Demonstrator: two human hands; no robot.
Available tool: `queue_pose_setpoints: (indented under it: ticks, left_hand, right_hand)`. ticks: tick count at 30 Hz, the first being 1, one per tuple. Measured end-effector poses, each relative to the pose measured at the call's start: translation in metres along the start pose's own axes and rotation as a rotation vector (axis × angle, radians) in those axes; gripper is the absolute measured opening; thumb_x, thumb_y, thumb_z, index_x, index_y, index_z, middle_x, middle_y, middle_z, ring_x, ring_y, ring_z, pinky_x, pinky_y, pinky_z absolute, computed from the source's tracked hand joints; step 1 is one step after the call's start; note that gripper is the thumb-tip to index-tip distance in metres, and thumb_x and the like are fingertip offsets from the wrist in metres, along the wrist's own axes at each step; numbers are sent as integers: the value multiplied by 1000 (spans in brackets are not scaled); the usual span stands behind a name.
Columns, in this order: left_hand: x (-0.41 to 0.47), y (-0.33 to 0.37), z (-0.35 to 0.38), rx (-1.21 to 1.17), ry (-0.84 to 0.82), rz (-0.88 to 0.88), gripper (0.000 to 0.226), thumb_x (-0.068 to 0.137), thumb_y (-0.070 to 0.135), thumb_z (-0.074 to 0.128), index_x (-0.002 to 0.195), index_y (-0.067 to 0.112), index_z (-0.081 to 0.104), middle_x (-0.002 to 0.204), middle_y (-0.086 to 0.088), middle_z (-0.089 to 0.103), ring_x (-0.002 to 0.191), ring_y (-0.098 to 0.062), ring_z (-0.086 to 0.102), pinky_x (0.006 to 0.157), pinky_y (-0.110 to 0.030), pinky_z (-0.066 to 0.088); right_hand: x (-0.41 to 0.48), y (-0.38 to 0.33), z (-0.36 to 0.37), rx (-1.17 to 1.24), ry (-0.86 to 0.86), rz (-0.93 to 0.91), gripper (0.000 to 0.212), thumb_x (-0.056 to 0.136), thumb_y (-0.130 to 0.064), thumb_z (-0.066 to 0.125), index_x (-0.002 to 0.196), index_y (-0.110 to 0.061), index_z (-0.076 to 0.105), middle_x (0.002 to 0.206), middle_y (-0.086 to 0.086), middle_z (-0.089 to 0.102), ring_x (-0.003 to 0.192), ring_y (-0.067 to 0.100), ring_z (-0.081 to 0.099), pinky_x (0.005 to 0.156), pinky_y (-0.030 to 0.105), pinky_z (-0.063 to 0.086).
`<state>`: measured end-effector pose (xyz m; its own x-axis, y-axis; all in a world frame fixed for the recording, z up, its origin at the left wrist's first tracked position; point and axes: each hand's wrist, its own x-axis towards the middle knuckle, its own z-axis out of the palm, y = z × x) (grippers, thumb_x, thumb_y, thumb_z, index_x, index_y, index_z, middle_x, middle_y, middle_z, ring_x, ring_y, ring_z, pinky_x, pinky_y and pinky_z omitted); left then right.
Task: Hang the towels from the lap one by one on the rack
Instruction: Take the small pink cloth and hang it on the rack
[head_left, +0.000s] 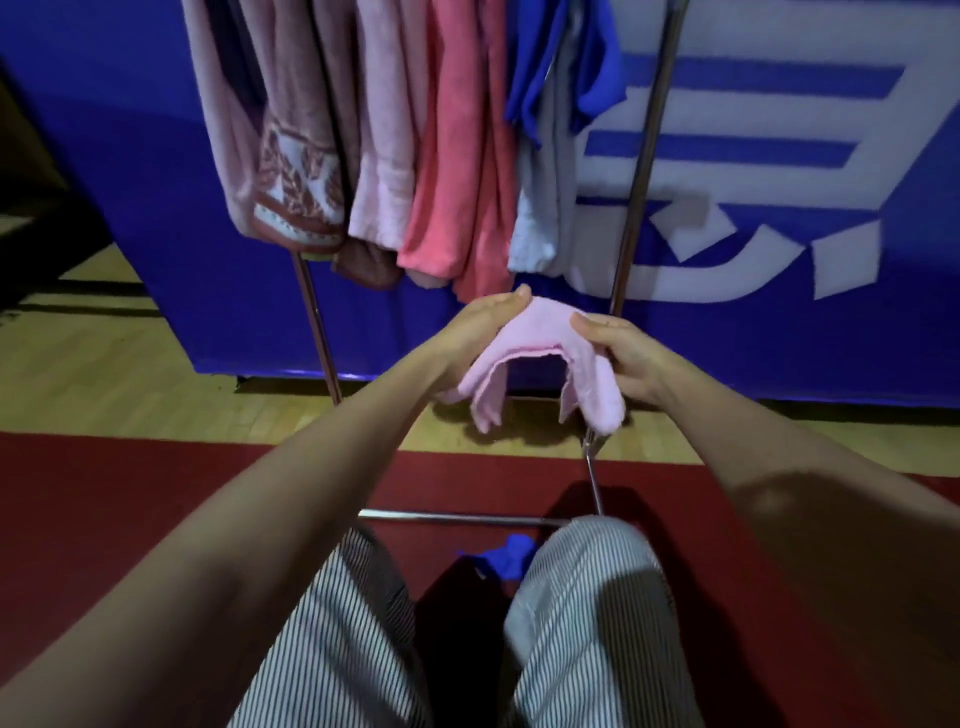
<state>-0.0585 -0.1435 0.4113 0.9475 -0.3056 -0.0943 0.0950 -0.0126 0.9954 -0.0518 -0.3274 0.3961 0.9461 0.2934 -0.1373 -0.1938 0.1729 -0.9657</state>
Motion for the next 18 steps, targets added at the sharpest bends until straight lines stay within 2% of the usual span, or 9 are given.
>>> queue_pose_setpoints:
  ticks: [2,5,7,10,13,14,16,18]
  left_hand:
    - [5,28,5,25,-31,-4,16,96,37,47,89,27,56,90,6,60,85,-10,59,87,-30,49]
    - [15,67,12,81,-58,30,13,96,29,48,88,25,56,87,7,59,78,-7,58,72,-21,50]
    - [19,94,16,77,-48,91,11,97,27,46,94,23,56,86,9,57,77,-3,56,68,-17,49]
    - [36,138,22,16,-42,232,19,98,21,45,110,14,57,93,0,63,85,-10,61,78,-23,52]
    - [63,182,28,-10,-11,316,20,98,16,44,105,7,60,97,-11,63,92,-20,58,89,-31,47]
    - [70,196,31,-10,18,322,21,98,16,44,107,6,60,94,-11,64,88,-19,59,86,-30,48]
    - [81,221,38,-31,69,343,26,98,18,44,112,3,60,86,-7,65,71,-11,60,68,-20,52]
    - [91,244,46,-55,75,347,33,99,23,42,119,2,57,95,-7,61,67,-9,57,59,-19,50]
  right_hand:
    - [-1,-31,-3,2,9,-39,17,87,-16,53,97,-6,62,74,3,74,66,10,69,61,20,55]
    - [-1,-82,-8,-56,12,-97,23,79,-19,59,98,-7,63,76,3,74,68,11,69,64,23,56]
    - [0,-115,-9,-105,6,-138,18,86,-17,55,100,-7,62,76,2,73,68,12,67,65,23,56]
    - [4,-167,-11,-176,19,-218,21,84,-21,55,99,-8,63,76,0,73,69,10,65,63,21,54]
    - [11,-218,-11,-243,51,-305,15,92,-17,49,95,-9,62,72,-4,71,66,7,64,61,20,53]
    - [14,-233,-12,-257,74,-334,17,94,-16,47,97,-8,62,74,-3,71,68,9,63,61,21,53]
    - [23,-258,-15,-292,134,-381,24,95,-17,47,110,-2,59,88,5,68,78,13,60,64,21,54]
    - [34,-278,-16,-300,163,-421,34,94,-20,50,120,1,56,107,14,65,90,19,61,73,23,56]
